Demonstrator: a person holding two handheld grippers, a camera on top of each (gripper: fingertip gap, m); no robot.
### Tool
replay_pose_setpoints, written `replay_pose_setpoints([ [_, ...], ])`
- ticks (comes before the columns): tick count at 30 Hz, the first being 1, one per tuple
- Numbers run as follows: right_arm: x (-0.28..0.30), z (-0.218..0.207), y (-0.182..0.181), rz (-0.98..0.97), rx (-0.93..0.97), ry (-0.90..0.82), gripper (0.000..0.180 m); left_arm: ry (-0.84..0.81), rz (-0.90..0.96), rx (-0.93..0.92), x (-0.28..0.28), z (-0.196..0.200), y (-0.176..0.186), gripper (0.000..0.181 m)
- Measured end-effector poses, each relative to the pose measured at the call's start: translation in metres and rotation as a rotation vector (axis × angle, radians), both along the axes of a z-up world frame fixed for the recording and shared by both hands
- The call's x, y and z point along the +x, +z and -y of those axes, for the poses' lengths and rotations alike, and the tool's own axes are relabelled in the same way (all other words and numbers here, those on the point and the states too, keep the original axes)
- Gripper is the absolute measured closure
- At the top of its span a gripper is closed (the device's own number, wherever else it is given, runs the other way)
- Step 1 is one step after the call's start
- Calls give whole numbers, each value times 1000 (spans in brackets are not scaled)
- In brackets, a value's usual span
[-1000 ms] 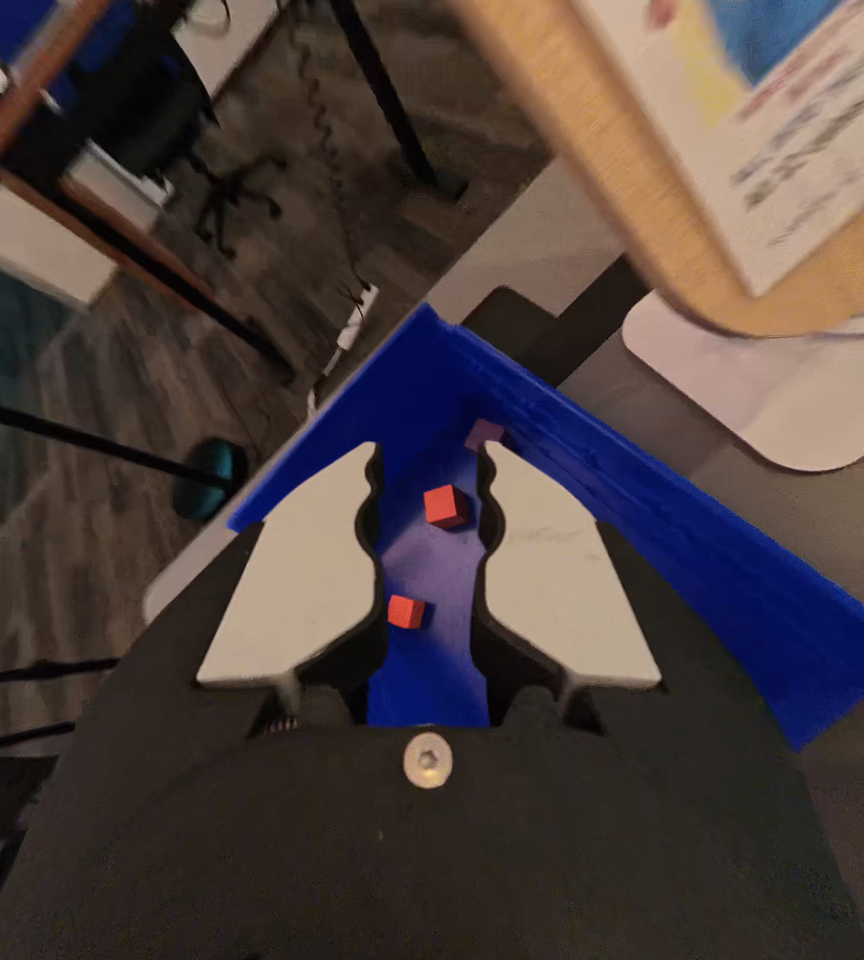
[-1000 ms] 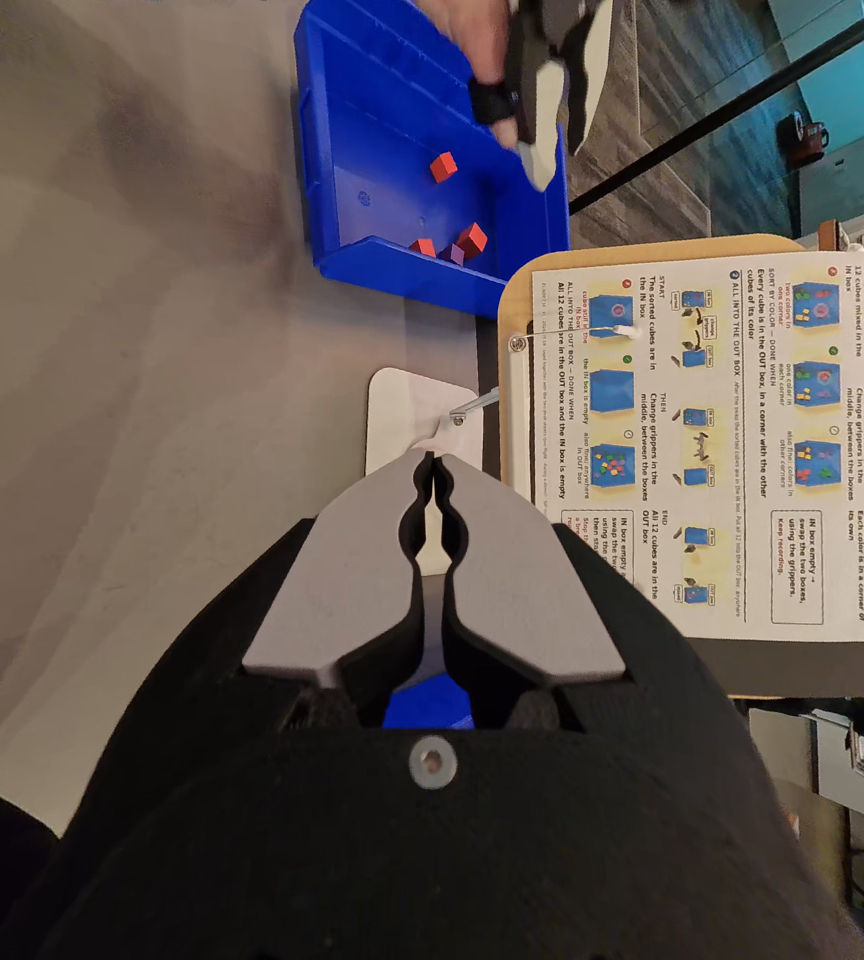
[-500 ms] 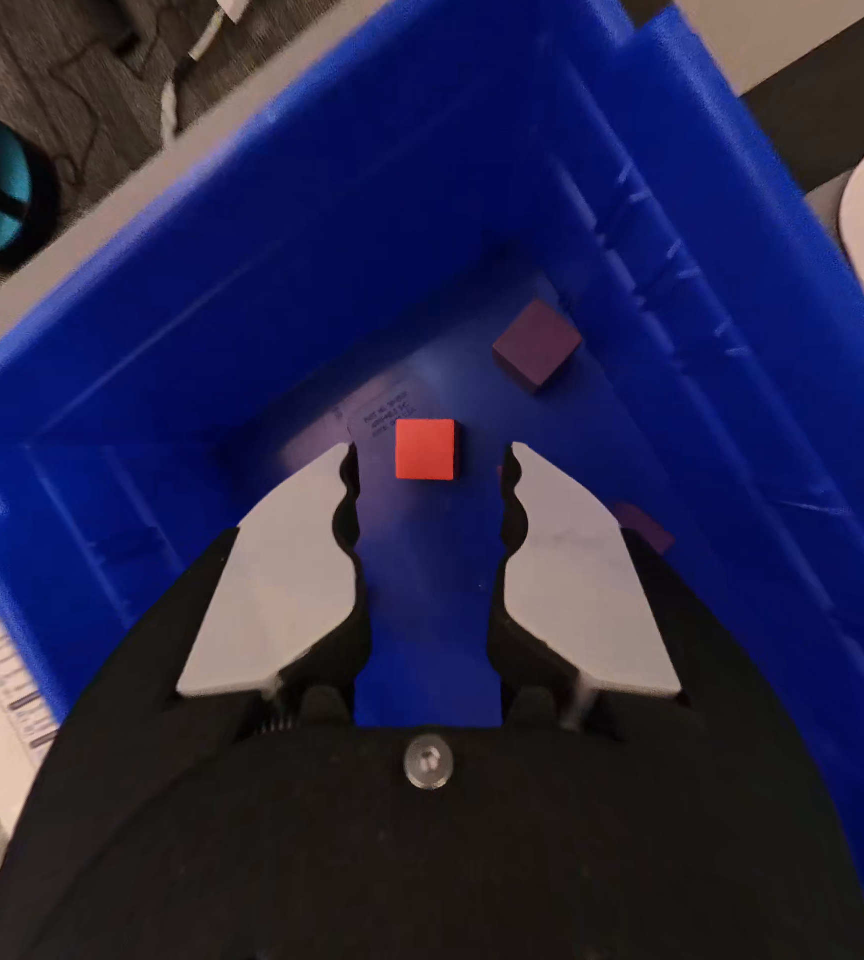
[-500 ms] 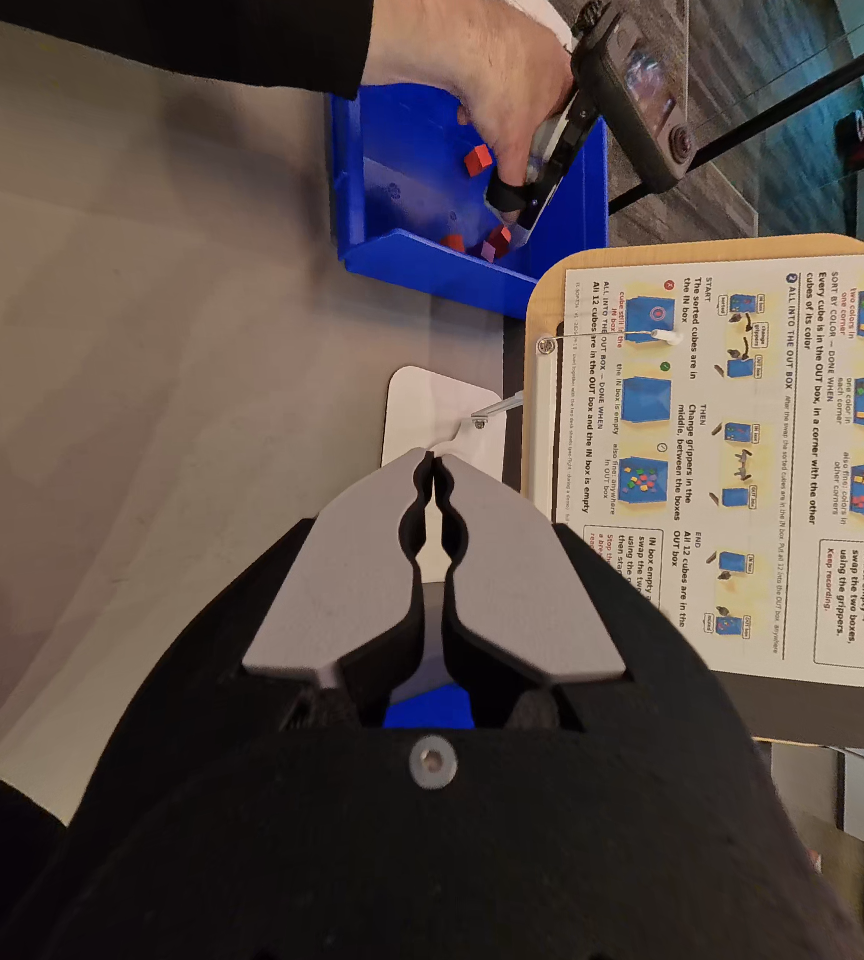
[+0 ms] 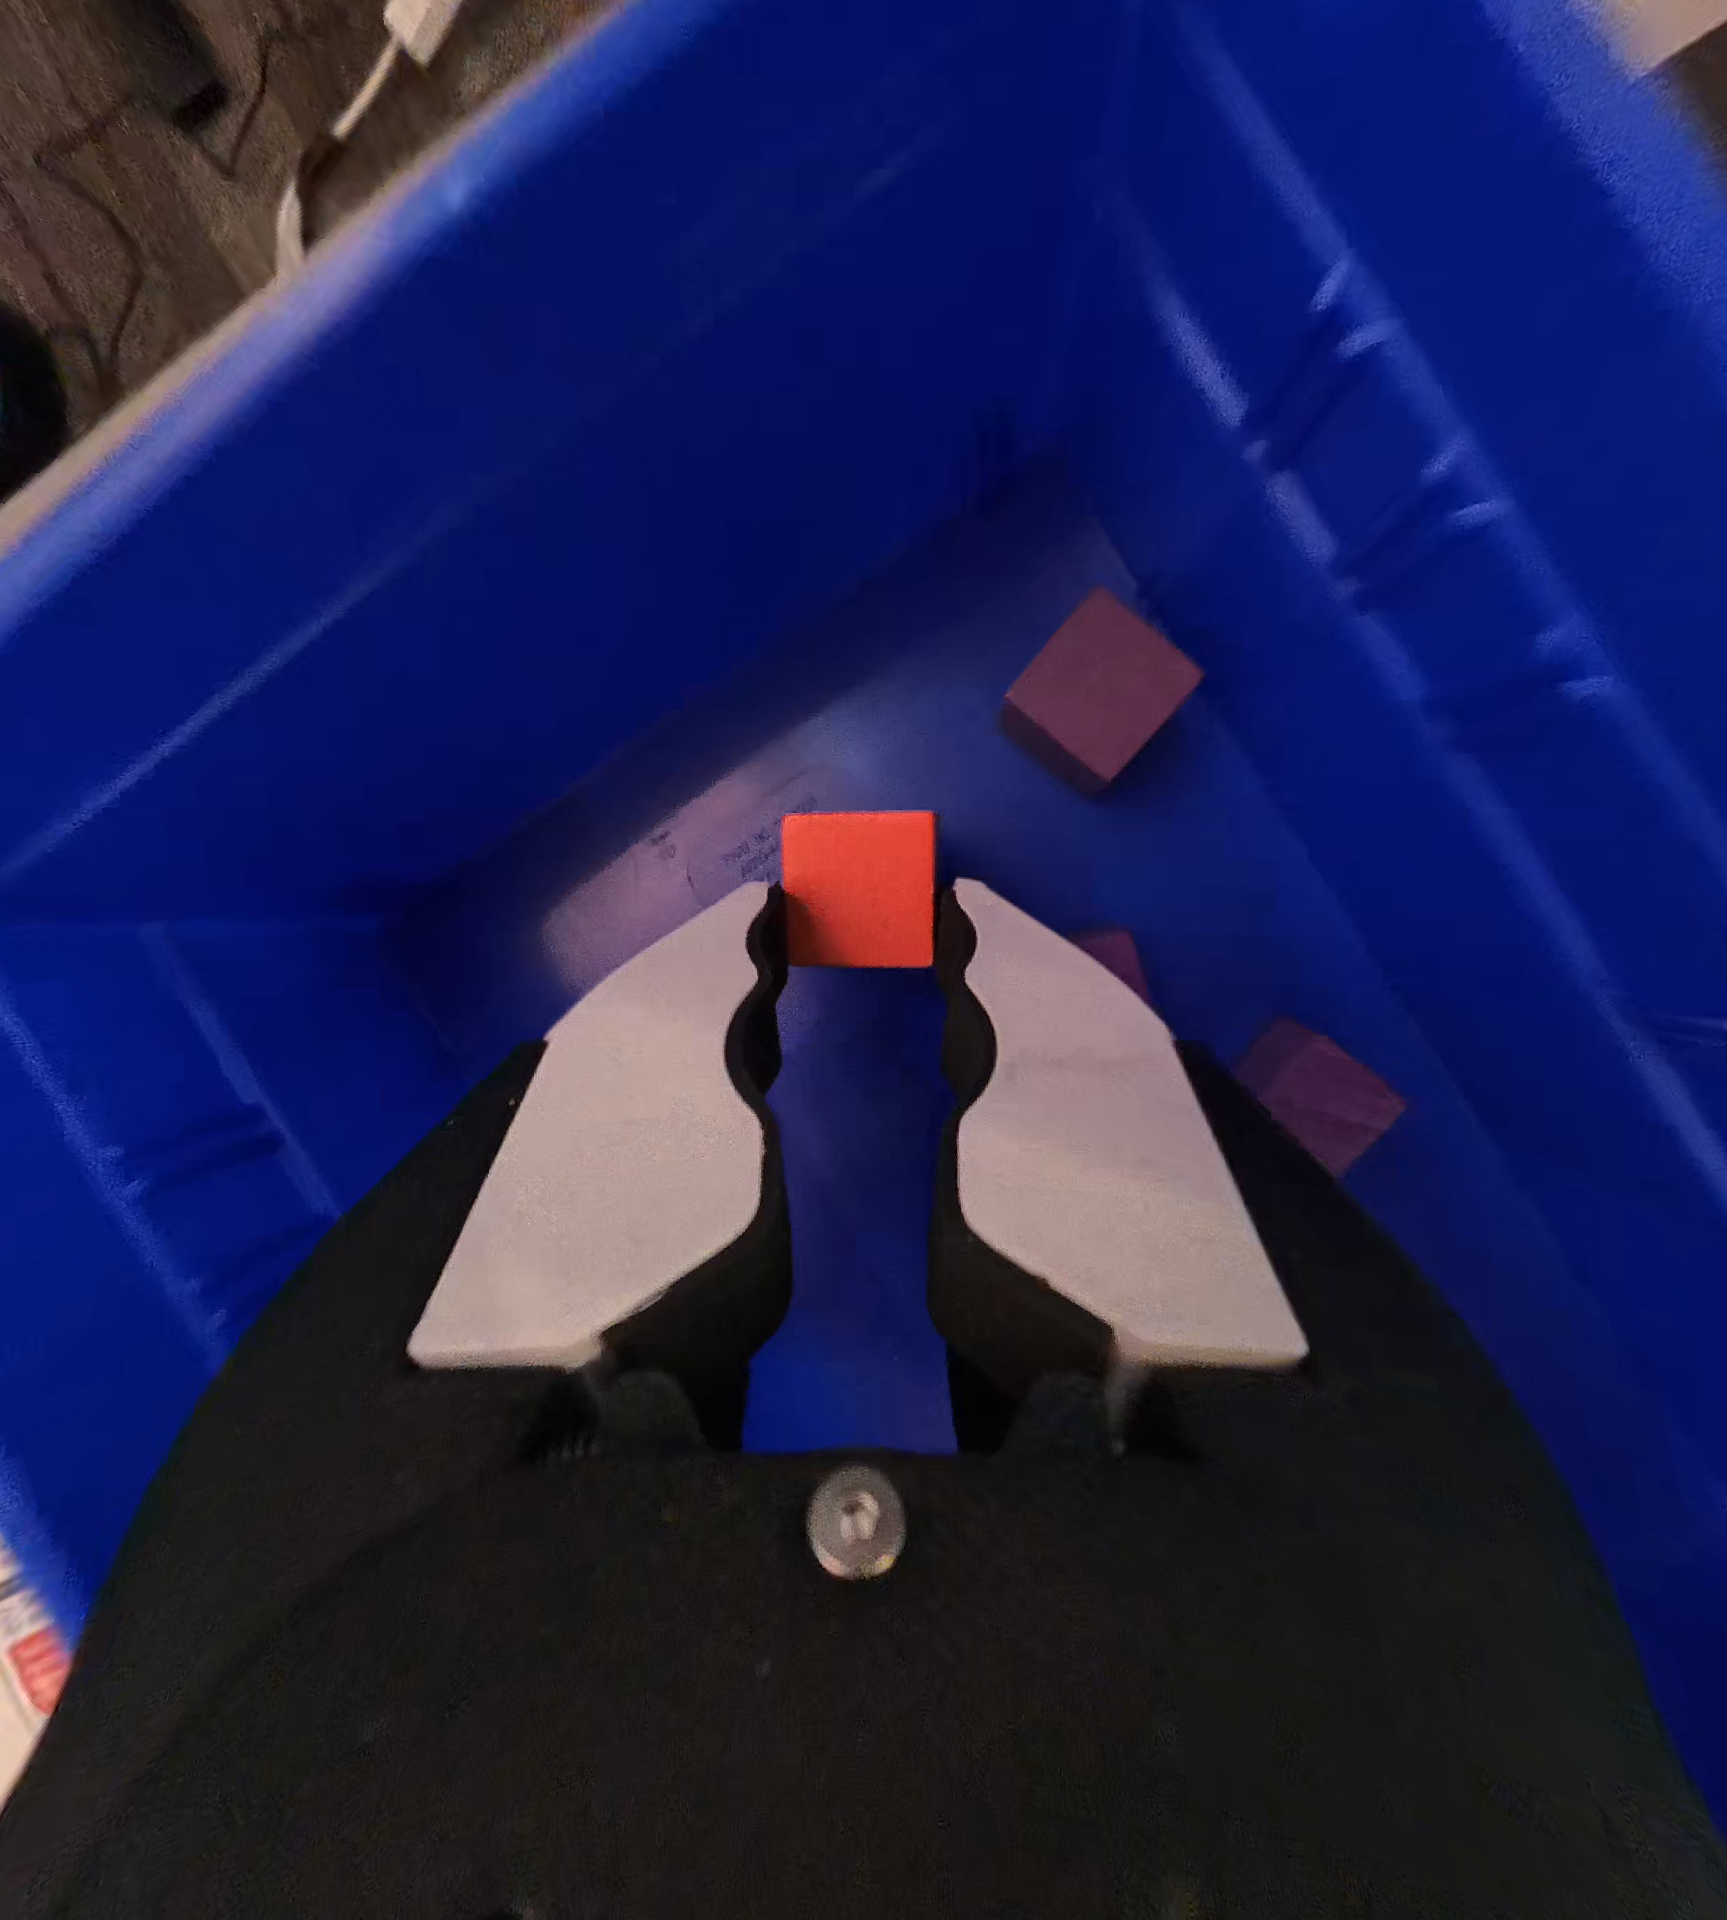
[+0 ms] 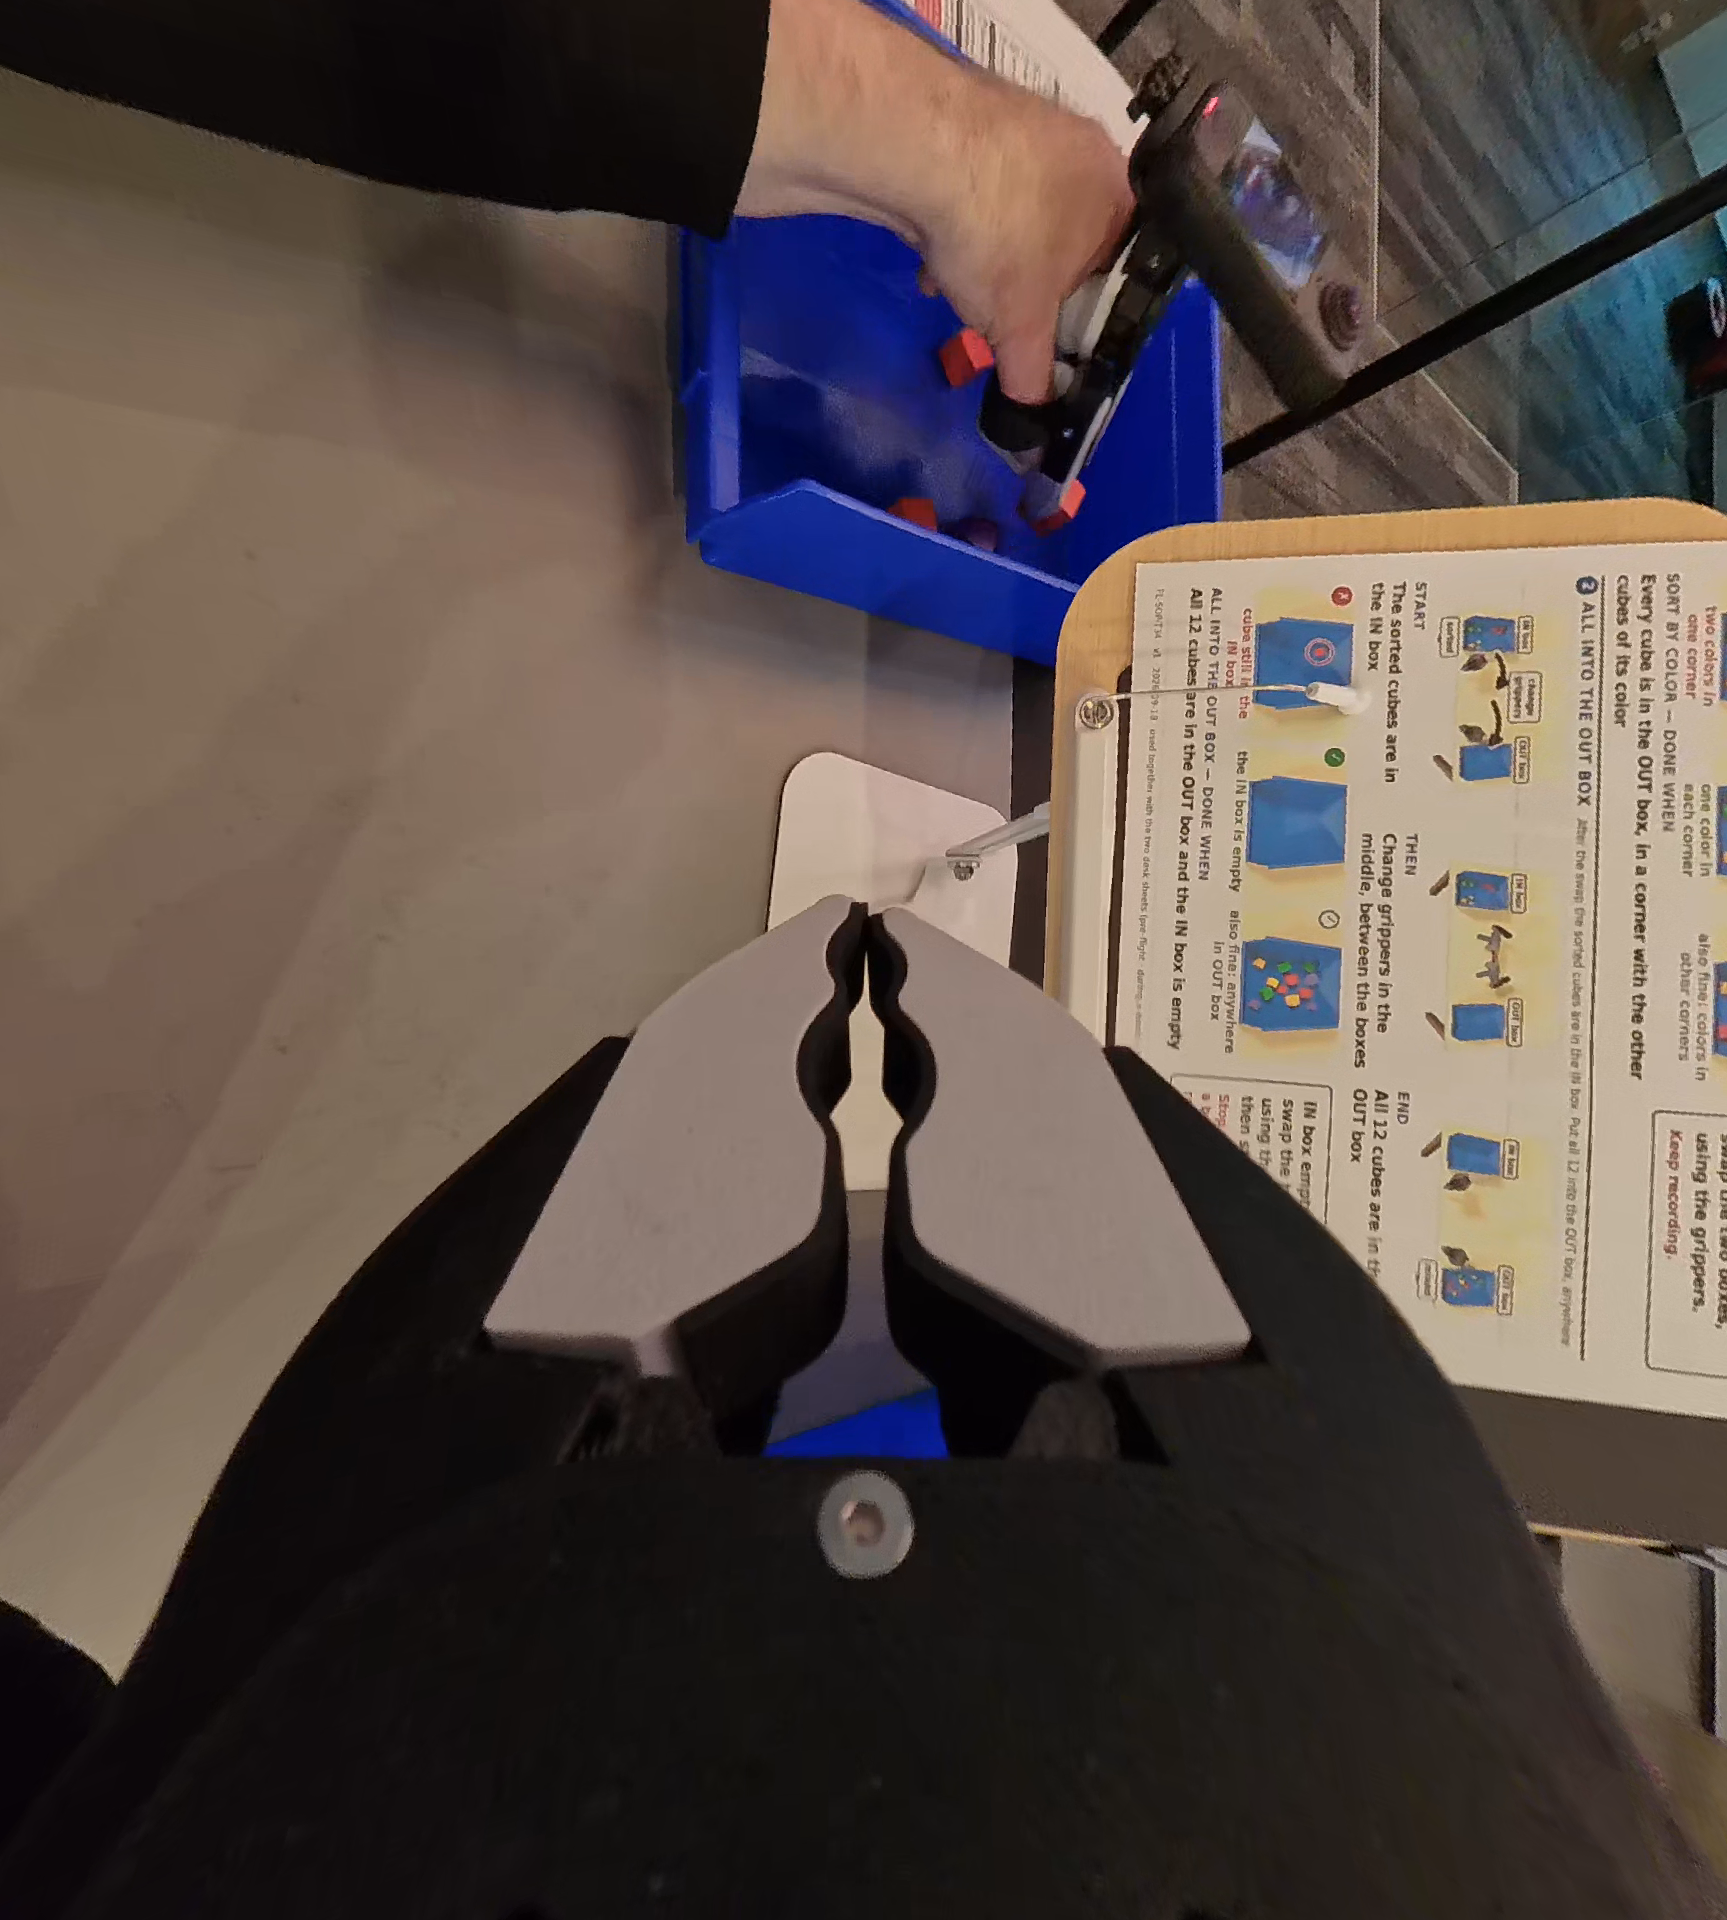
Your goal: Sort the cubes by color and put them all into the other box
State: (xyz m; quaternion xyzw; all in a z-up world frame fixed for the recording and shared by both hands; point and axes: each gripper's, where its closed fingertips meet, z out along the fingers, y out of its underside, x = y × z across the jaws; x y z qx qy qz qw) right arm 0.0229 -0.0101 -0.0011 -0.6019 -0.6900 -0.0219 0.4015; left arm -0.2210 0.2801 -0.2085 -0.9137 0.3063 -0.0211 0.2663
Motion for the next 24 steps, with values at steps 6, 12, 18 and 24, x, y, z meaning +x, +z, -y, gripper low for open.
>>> replay_pose_setpoints([
  [6,-19,-9,7,-98,20,65,180,-77,292,221,19,28,109,154],
  [12,-44,-23,18,-239,100,128,180,-261,518,342,63,92,187,154],
  [18,-65,-33,40,-429,257,156,151,-476,820,331,123,150,235,154],
  [24,-62,-38,70,-609,466,174,131,-753,1107,260,172,212,268,154],
])
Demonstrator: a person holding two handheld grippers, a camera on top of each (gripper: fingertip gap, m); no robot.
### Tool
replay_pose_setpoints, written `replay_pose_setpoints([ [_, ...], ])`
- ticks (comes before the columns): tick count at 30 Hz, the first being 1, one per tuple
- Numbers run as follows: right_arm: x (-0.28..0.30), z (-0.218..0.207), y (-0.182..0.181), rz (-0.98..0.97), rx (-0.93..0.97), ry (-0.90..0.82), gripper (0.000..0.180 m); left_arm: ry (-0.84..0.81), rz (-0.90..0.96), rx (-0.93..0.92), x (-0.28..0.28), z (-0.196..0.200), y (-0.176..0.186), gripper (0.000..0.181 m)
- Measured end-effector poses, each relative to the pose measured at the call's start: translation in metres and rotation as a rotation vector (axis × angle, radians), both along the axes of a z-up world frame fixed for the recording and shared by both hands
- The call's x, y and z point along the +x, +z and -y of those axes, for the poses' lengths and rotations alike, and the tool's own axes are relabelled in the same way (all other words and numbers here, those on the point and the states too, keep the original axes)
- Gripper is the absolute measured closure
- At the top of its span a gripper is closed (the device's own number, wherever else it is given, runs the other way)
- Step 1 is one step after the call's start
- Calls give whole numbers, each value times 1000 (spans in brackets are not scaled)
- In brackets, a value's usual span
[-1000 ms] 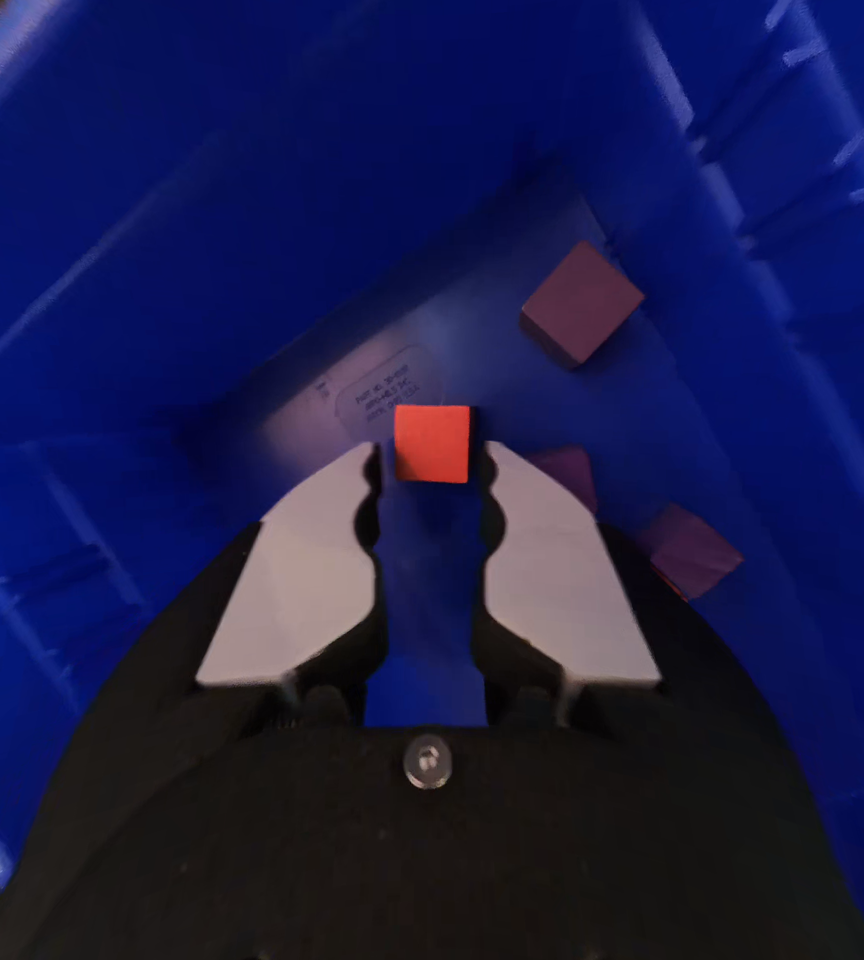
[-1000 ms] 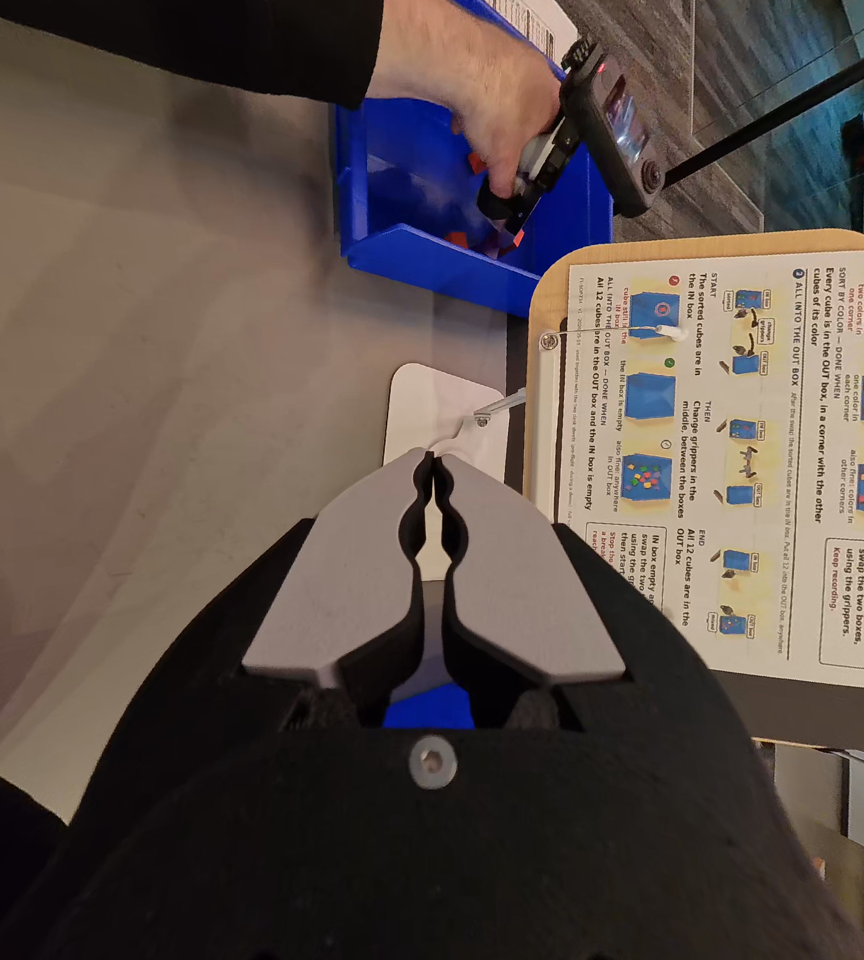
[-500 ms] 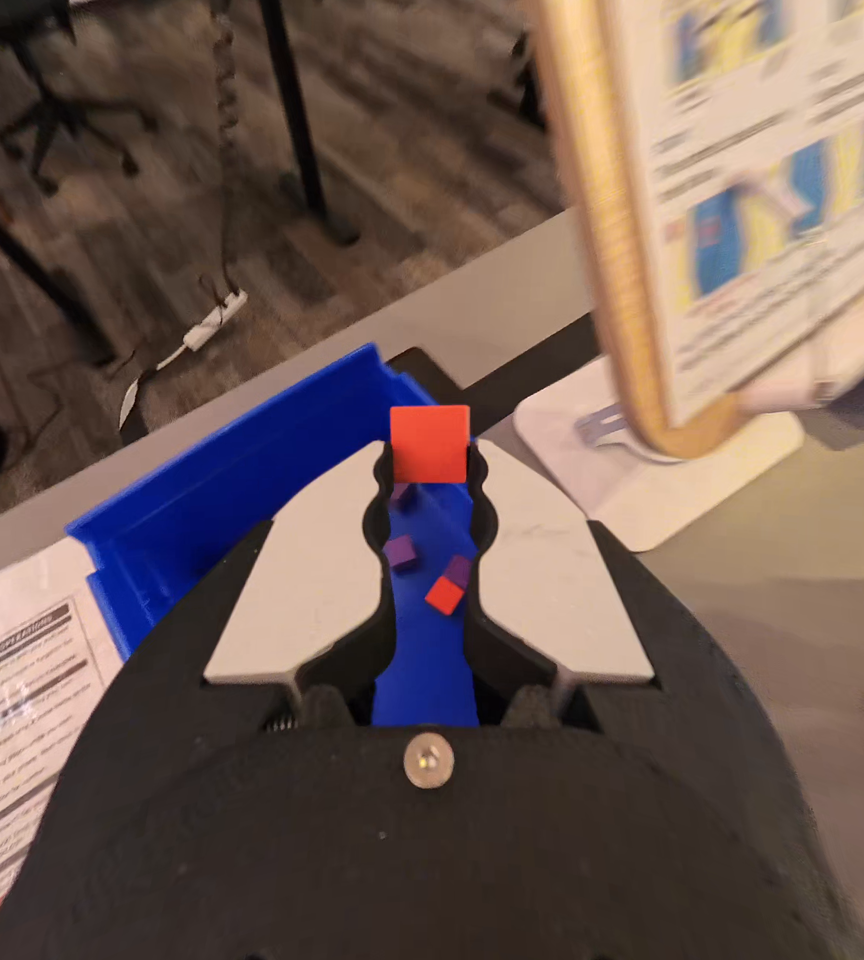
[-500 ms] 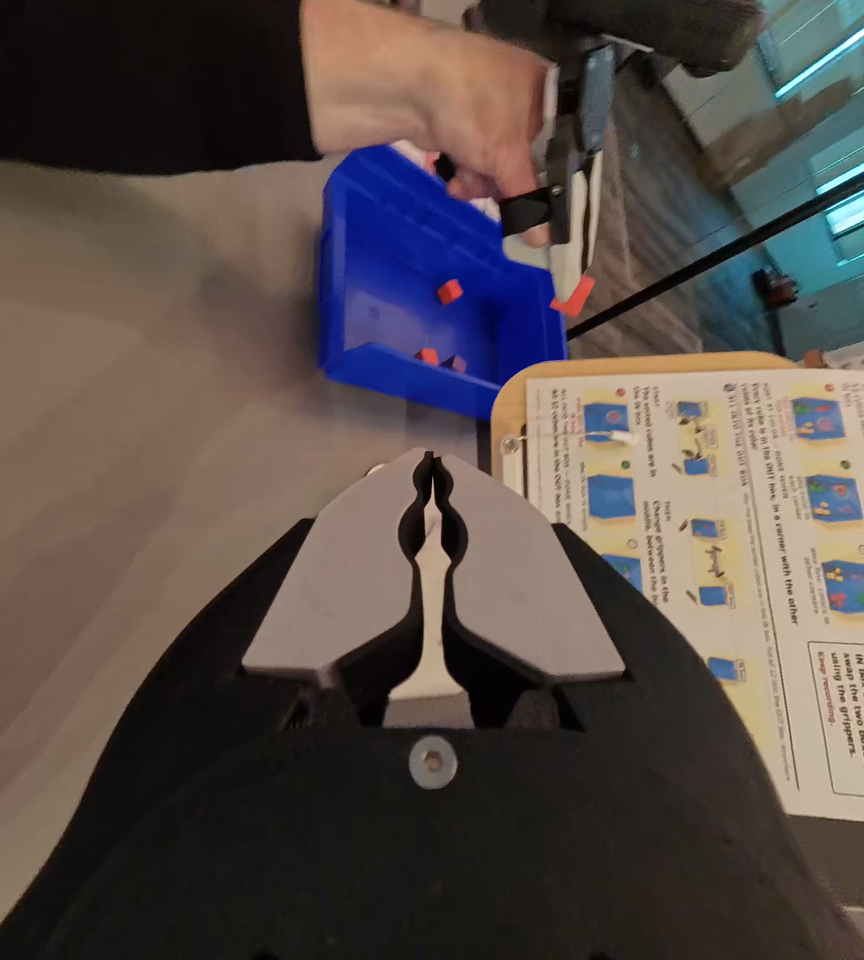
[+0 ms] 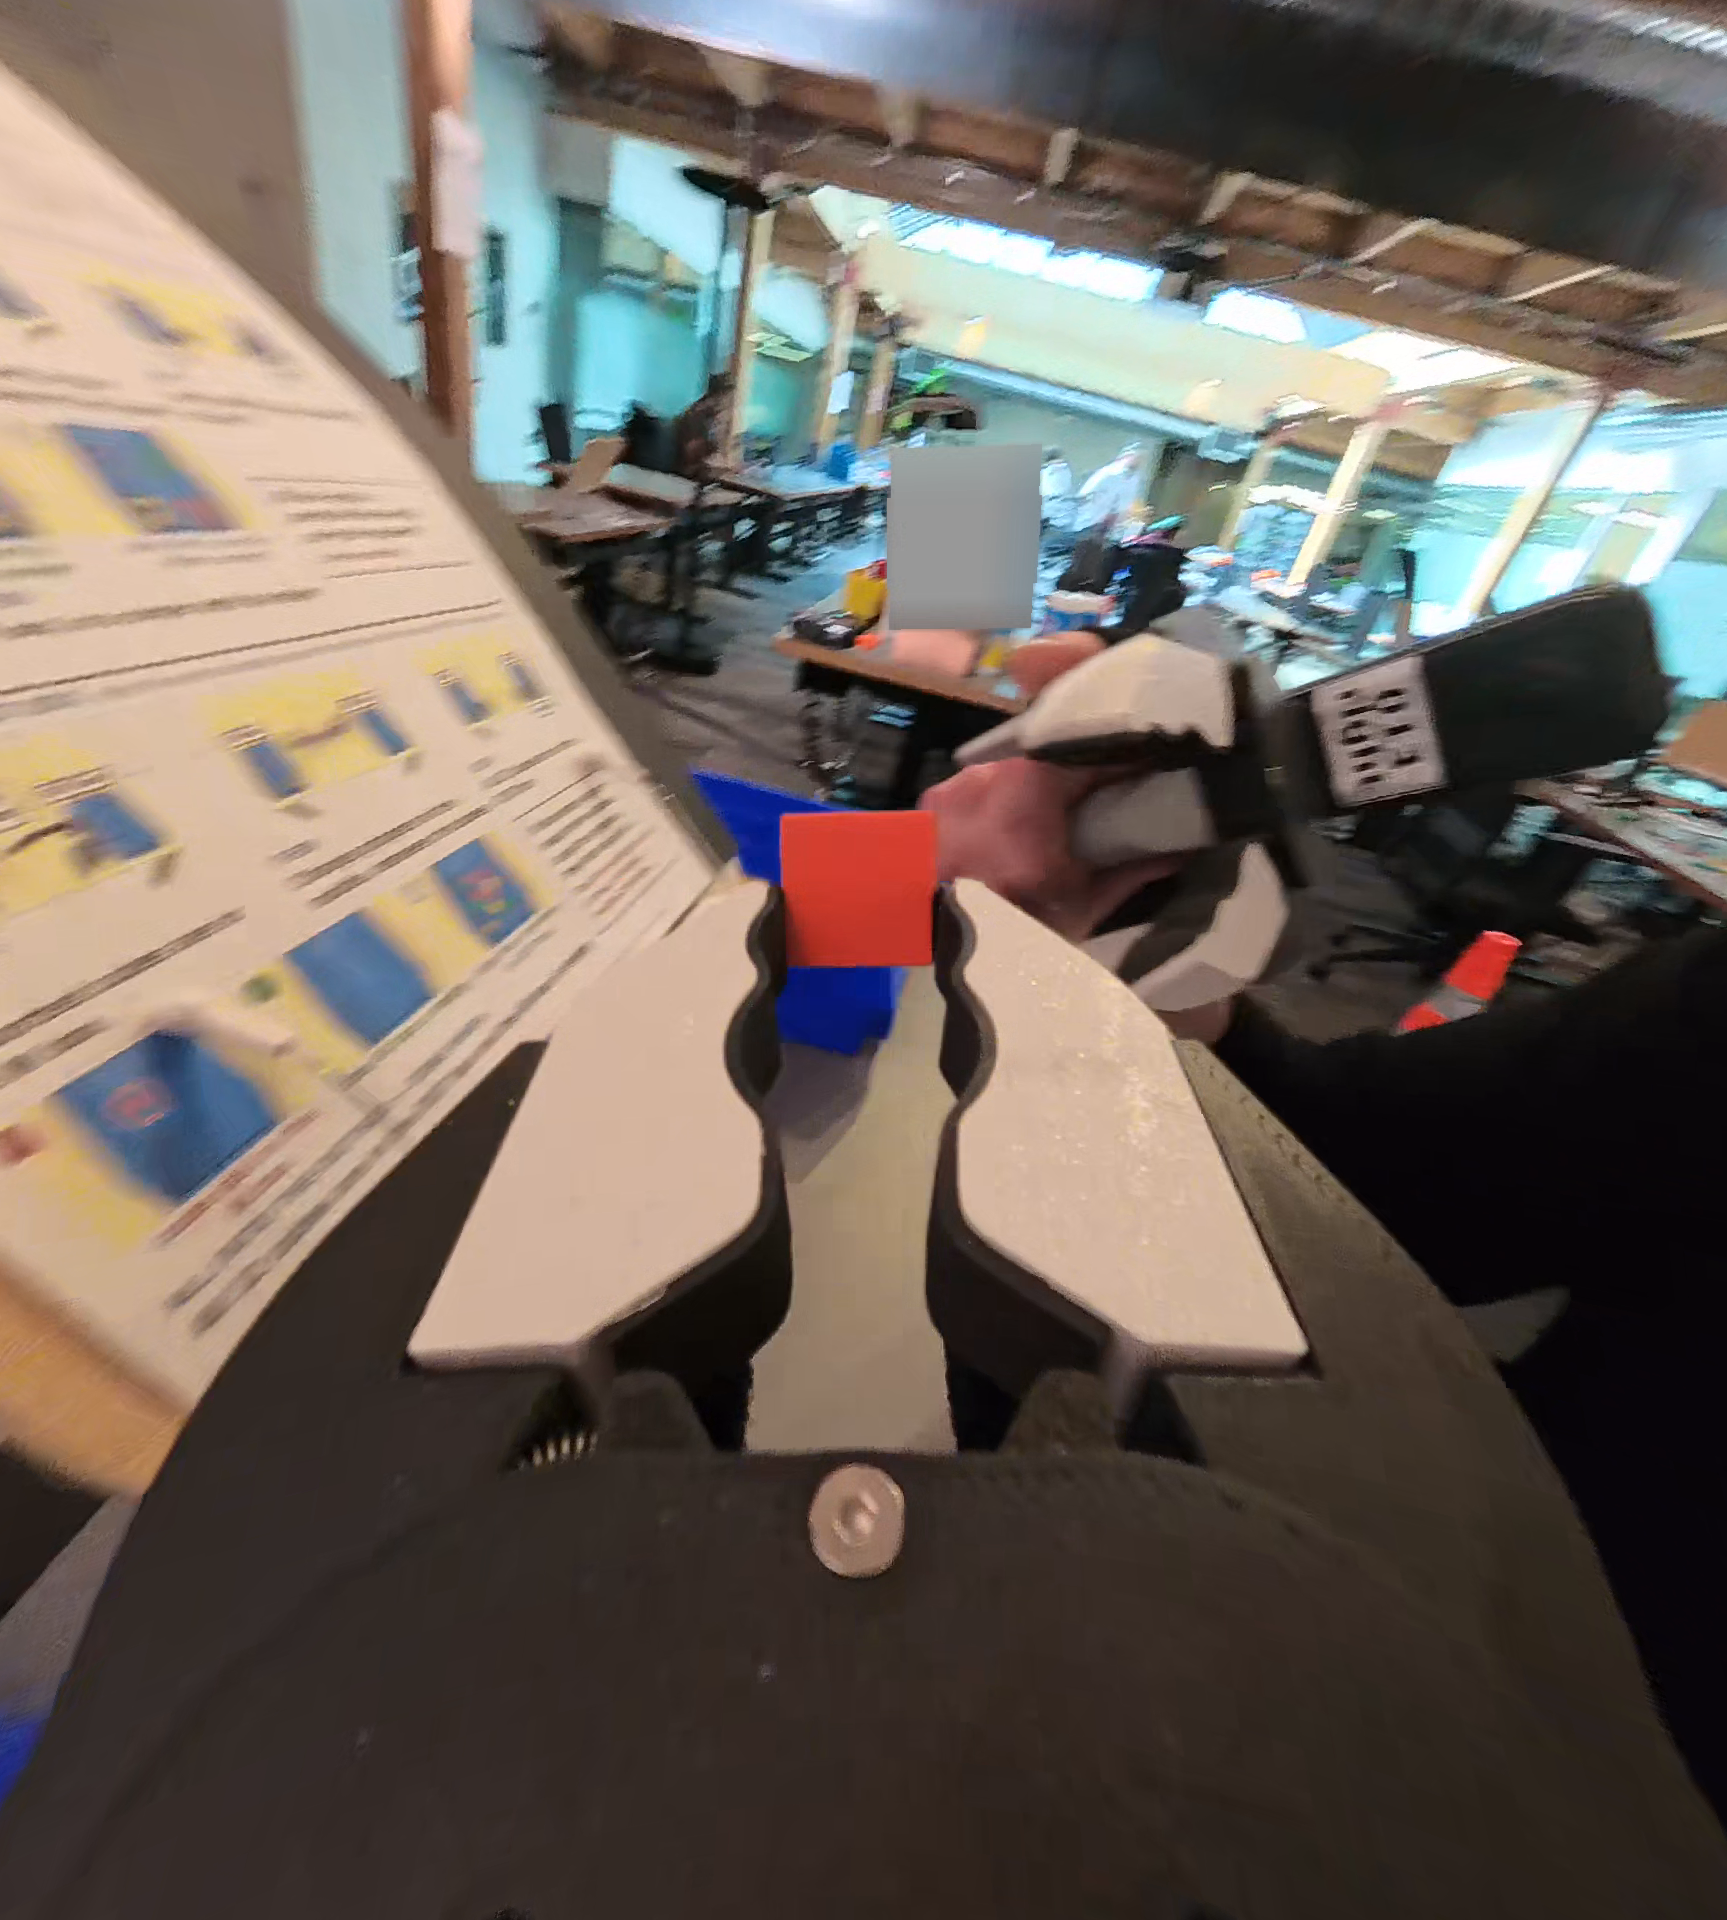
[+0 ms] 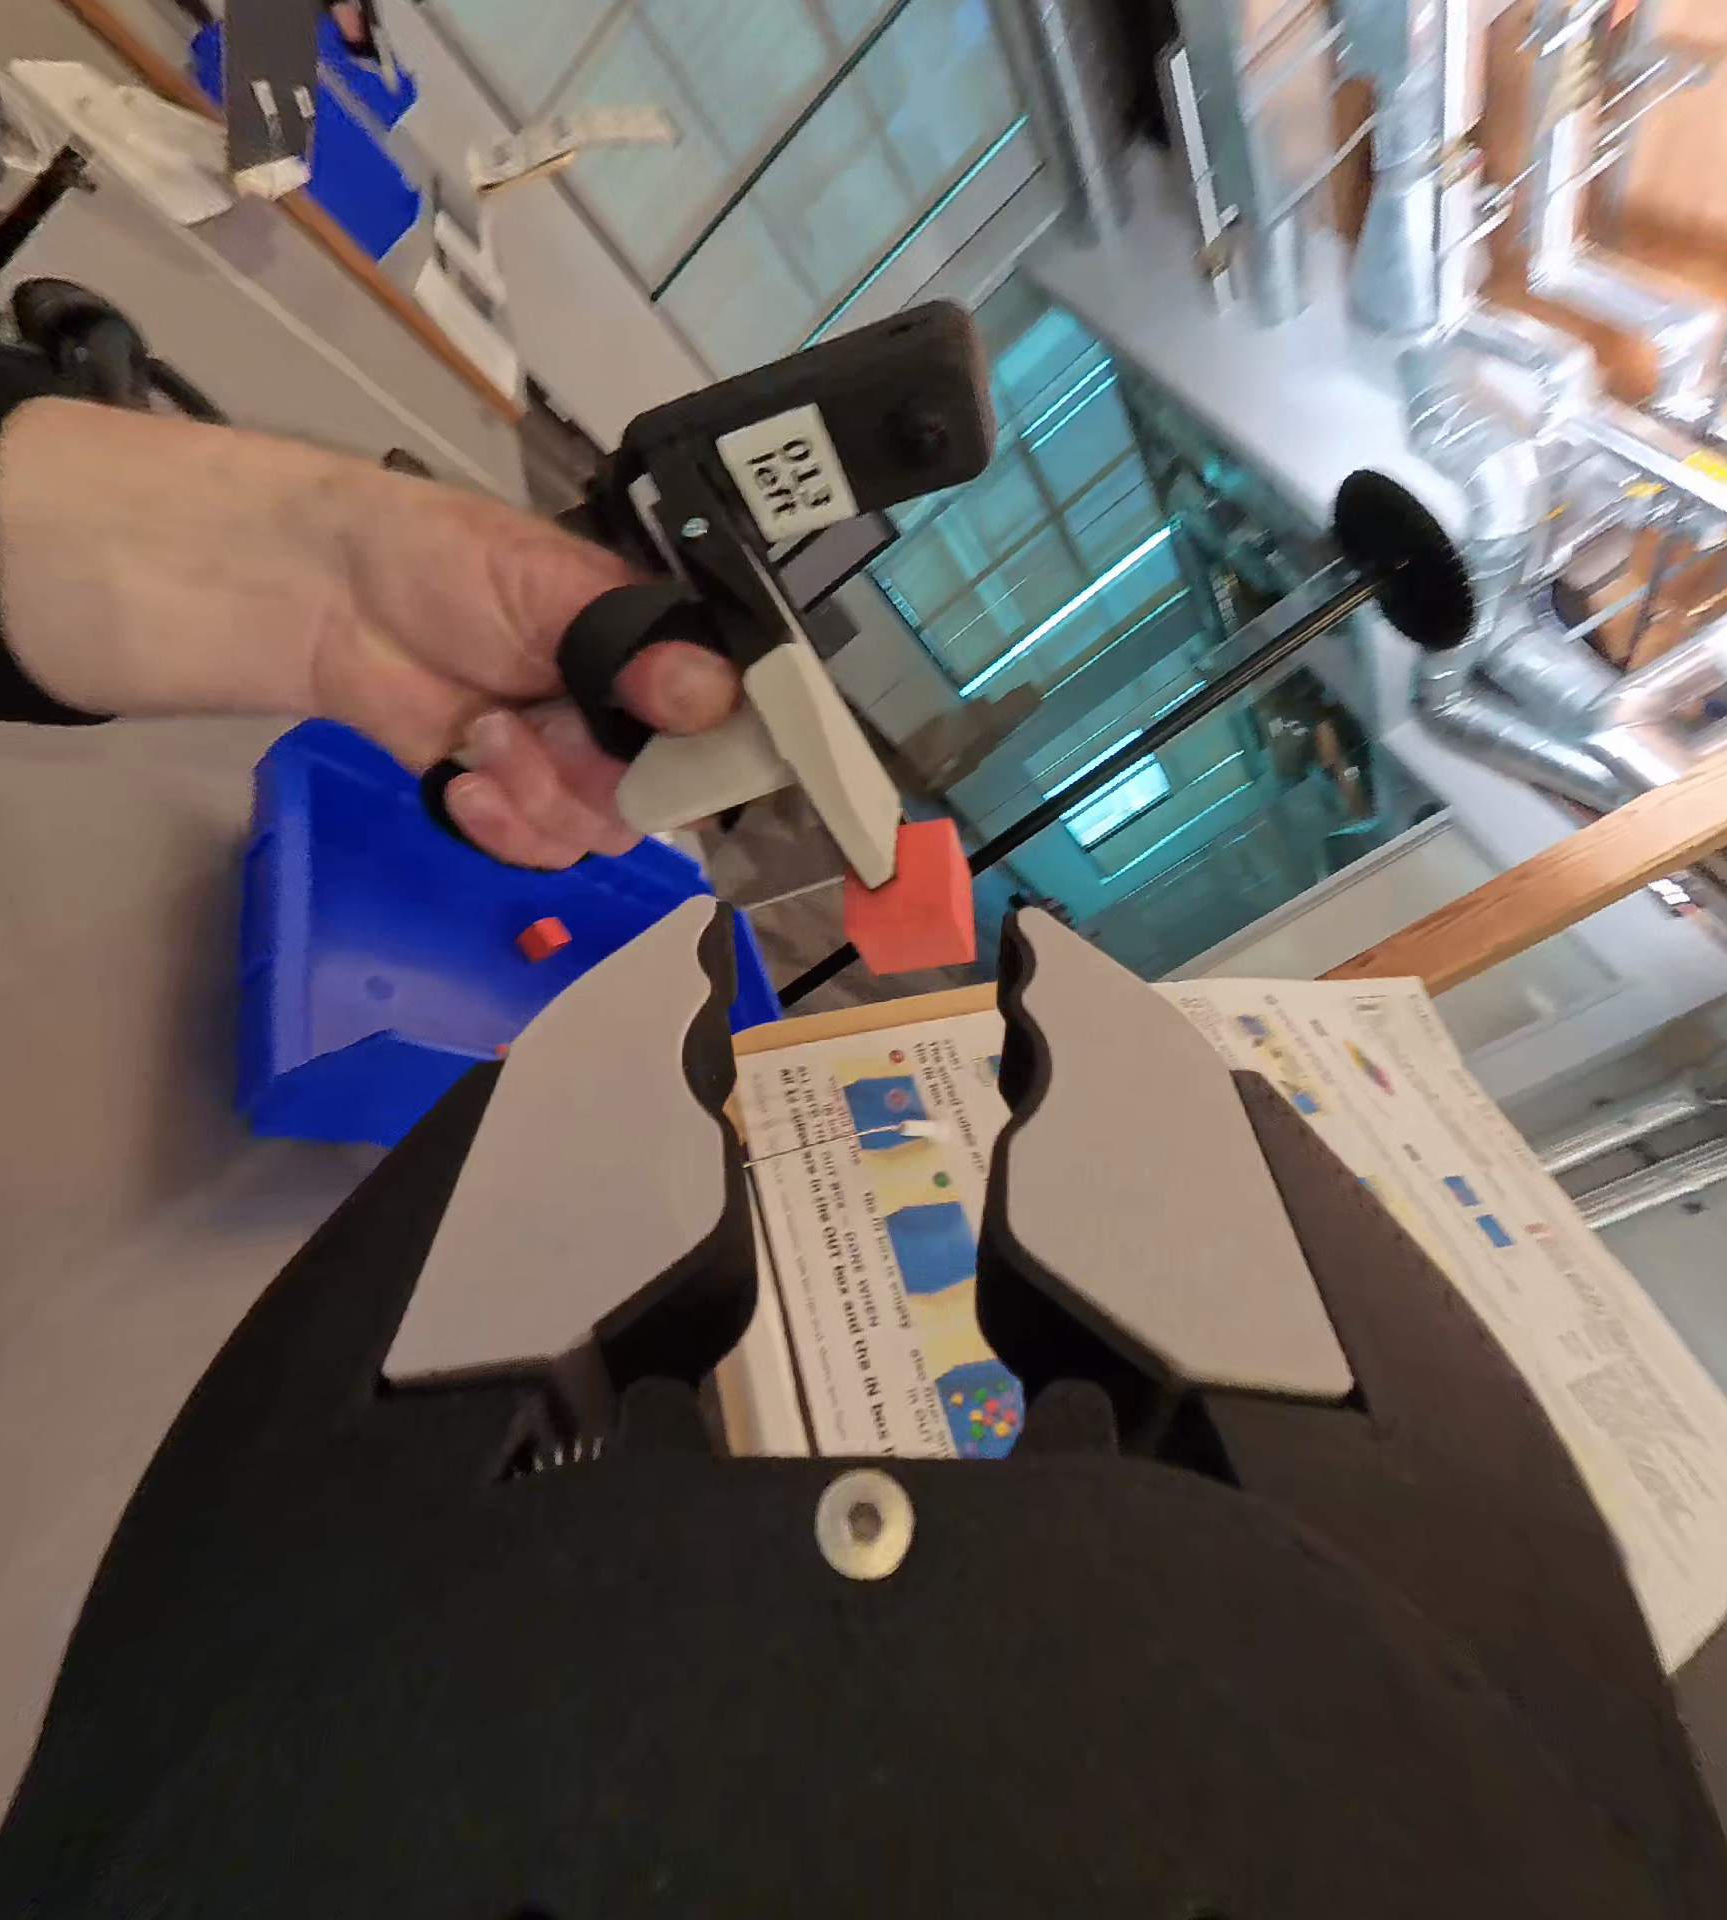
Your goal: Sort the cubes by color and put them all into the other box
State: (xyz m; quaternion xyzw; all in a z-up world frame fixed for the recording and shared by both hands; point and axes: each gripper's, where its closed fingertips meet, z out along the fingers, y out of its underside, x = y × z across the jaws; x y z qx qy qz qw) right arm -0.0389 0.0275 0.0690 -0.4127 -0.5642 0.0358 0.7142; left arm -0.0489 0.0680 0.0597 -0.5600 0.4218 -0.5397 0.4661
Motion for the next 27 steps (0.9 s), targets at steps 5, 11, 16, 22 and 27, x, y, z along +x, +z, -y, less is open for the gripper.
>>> replay_pose_setpoints([
  [5,7,-3,4,-16,104,-20,127,-172,71,-33,21,33,8,154],
  [11,5,4,1,39,224,-15,133,-299,117,-81,31,49,7,154],
  [16,5,4,-2,86,280,-42,146,-334,110,-132,33,48,2,154],
  [22,5,9,0,102,289,-55,151,-380,118,-151,35,56,3,154],
  [27,24,15,17,70,254,-86,152,-344,179,-112,25,57,20,156],
])
